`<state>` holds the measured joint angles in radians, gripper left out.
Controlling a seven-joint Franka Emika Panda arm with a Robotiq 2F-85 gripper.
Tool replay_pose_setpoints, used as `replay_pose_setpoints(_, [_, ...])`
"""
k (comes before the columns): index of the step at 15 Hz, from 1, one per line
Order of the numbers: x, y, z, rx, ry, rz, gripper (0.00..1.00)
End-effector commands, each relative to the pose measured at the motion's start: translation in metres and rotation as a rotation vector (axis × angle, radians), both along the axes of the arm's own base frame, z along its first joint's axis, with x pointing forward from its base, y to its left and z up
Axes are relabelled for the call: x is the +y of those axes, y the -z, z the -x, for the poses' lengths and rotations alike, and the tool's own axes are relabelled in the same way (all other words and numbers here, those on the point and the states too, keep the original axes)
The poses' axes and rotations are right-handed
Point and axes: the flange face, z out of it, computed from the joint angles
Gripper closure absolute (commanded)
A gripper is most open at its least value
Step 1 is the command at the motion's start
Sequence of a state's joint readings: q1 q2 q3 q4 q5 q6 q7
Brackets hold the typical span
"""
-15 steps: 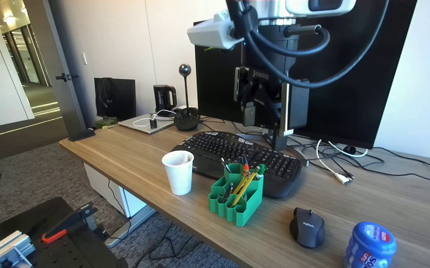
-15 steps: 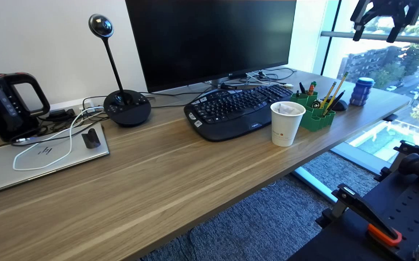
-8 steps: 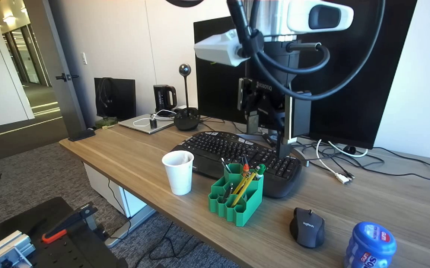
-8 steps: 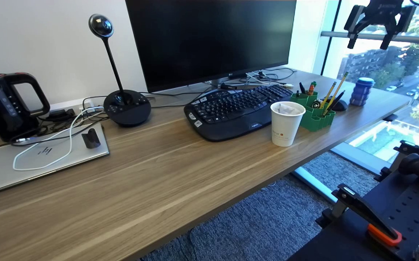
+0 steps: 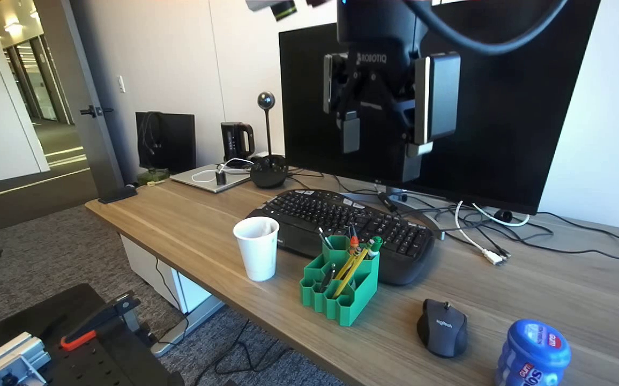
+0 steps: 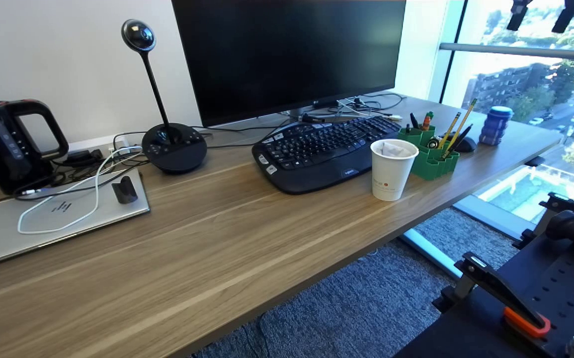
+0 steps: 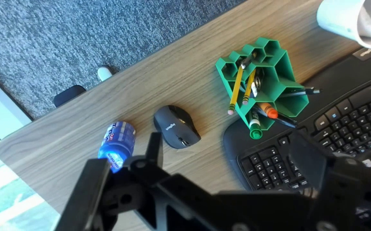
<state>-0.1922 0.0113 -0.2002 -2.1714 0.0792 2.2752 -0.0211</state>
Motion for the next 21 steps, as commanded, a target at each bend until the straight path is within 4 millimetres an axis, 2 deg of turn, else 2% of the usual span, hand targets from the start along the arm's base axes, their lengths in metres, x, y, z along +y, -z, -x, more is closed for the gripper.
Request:
replay_pose_setpoints(1, [0.003, -0.026, 0.038, -0.01, -0.095, -0.028, 0.0])
replay_pose_setpoints(4, [0.005, -0.033, 0.046, -0.024, -0.123, -0.036, 0.0])
replay_pose_setpoints(7, [0.009, -0.026, 0.037, -0.024, -0.098, -0.024, 0.0])
replay_pose_setpoints(11, [0.017, 0.0, 0.012, -0.017, -0.054, -0.017, 0.0])
replay_pose_setpoints(17, [0.027, 0.052, -0.02, 0.009, -0.029, 0.014, 0.0])
replay_pose_setpoints(21, [0.025, 0.067, -0.031, 0.026, -0.013, 0.02, 0.0])
